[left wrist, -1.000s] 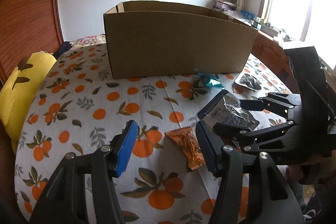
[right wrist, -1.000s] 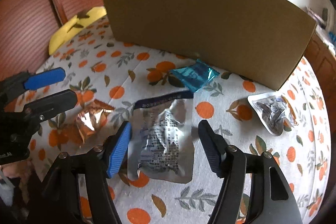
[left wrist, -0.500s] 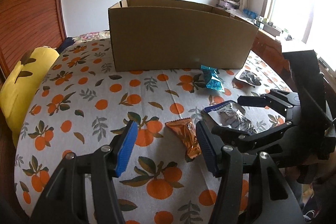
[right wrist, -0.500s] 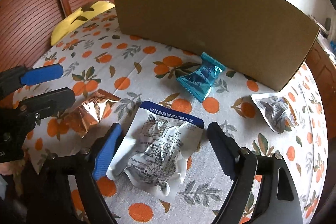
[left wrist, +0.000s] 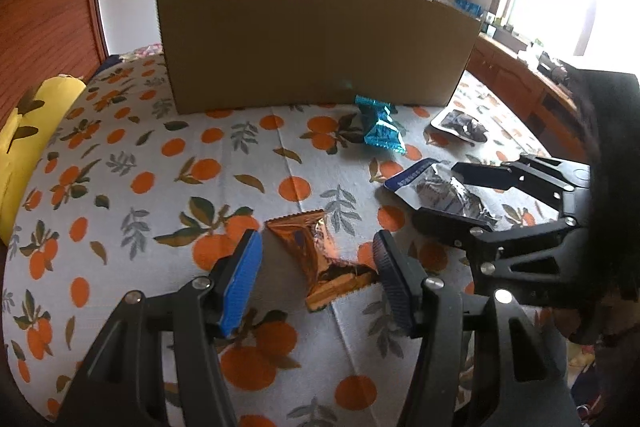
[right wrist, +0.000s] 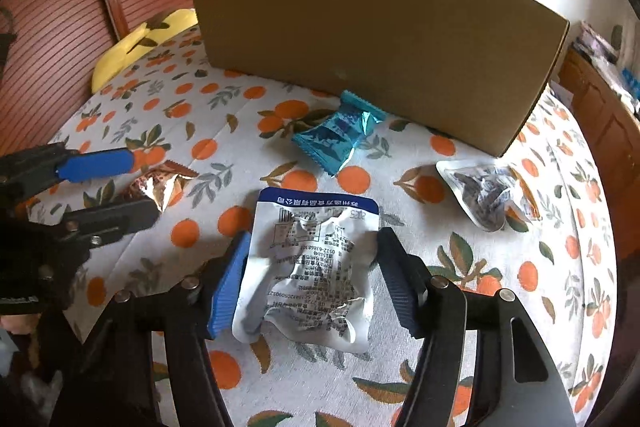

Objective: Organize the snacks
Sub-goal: 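Grasp the copper foil packet with the left tool while the right tool grasps the white printed pouch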

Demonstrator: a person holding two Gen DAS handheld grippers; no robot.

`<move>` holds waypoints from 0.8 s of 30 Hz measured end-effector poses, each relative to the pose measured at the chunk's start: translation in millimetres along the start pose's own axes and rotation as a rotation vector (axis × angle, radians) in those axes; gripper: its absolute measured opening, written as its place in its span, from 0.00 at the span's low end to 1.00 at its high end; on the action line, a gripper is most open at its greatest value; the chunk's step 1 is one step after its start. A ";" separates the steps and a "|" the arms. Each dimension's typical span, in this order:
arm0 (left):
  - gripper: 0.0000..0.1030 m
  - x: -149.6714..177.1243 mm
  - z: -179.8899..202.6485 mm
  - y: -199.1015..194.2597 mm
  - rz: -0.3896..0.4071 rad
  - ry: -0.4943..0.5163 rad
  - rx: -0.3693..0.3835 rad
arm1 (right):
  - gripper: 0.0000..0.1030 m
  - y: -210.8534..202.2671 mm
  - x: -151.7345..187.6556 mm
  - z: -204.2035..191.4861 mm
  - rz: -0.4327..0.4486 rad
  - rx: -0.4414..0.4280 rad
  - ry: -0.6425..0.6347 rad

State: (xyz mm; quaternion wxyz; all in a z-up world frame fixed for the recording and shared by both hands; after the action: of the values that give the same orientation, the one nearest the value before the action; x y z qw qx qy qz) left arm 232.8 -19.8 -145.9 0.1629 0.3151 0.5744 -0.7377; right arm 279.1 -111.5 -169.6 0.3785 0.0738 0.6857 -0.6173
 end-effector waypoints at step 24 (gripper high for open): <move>0.17 3.7 -5.3 -4.1 -0.009 0.012 -0.047 | 0.64 -0.2 1.2 0.1 0.010 0.001 0.004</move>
State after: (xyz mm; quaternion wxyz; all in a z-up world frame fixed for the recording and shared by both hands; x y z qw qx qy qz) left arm 229.0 -13.2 -146.0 0.1634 0.3131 0.5940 -0.7228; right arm 278.2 -112.0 -170.2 0.3803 0.0787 0.6857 -0.6156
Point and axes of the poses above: each gripper's, at about its wrist camera, not at the fingertips, and y roughly the way its jaws point, z to its right, x to its underside, the point moved 2 cm from there along y, roughly the way its jaws point, and after that the axes turned 1 degree about x, right-handed, at the moved point
